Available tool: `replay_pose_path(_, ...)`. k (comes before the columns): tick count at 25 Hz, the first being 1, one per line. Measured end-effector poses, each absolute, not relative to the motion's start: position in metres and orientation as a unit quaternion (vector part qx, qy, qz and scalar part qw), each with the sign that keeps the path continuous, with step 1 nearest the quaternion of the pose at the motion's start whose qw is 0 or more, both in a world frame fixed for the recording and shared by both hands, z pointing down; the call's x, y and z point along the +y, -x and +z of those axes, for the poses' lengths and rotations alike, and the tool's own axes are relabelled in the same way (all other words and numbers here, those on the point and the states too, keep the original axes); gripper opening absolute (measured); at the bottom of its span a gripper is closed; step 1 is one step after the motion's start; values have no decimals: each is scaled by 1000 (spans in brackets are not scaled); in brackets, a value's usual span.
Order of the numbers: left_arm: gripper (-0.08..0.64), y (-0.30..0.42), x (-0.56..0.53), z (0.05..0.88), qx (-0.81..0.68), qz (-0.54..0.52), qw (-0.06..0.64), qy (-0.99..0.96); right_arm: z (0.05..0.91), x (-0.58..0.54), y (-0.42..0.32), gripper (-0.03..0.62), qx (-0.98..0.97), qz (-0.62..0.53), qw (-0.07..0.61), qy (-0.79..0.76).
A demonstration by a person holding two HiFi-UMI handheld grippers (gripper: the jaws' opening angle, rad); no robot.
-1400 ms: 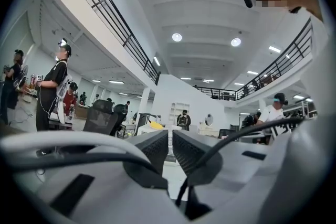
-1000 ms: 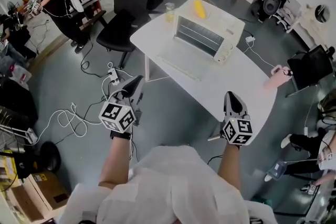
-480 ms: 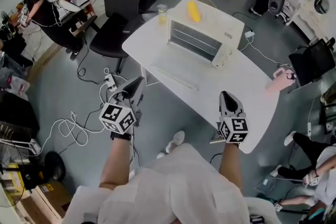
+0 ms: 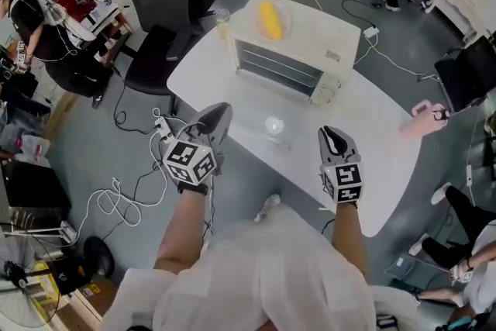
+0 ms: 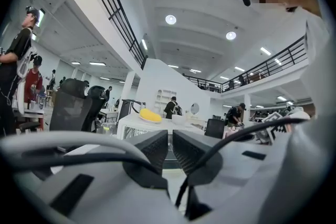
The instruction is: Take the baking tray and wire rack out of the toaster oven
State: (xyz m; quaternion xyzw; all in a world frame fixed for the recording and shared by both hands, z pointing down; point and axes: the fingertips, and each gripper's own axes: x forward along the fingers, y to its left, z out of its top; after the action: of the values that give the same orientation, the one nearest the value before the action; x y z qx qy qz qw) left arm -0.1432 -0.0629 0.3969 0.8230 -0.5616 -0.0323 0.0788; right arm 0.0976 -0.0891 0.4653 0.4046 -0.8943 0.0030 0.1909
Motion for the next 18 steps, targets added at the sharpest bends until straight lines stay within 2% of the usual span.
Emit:
replay_pose_path(6,23,131,-114,417,-548,-15,88,-832,479,-130,-77,37,-898,-10,212,-385)
replay_pose_path(18,23,137,-193,461,-508,14,119,-853,513,-193,-19,63,-856,-86,319,-398)
